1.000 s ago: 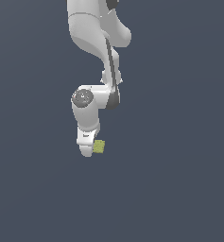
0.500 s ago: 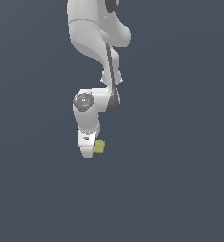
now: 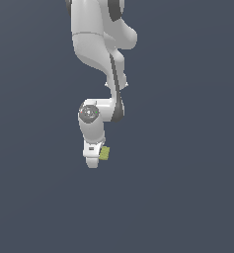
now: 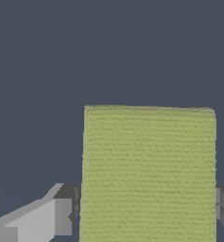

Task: Pick up the object and move it to a goal position.

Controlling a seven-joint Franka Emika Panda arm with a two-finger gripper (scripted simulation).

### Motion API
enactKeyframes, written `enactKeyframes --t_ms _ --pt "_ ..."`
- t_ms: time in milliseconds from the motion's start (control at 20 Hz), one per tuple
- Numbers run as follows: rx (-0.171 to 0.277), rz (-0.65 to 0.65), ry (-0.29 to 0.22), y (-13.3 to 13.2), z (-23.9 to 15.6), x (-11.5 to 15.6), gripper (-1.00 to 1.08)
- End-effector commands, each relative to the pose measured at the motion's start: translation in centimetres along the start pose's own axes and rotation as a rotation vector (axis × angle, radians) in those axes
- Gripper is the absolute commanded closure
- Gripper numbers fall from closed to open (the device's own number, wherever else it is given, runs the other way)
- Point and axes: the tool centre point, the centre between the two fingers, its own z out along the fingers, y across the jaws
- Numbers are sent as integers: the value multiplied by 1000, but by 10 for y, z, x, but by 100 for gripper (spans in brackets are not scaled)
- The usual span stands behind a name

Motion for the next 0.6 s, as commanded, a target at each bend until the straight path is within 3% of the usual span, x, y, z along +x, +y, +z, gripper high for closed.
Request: enactKeyframes --t_ms 0,550 --pt "2 0 0 -1 2 0 108" --pt "-2 0 0 1 -1 2 108"
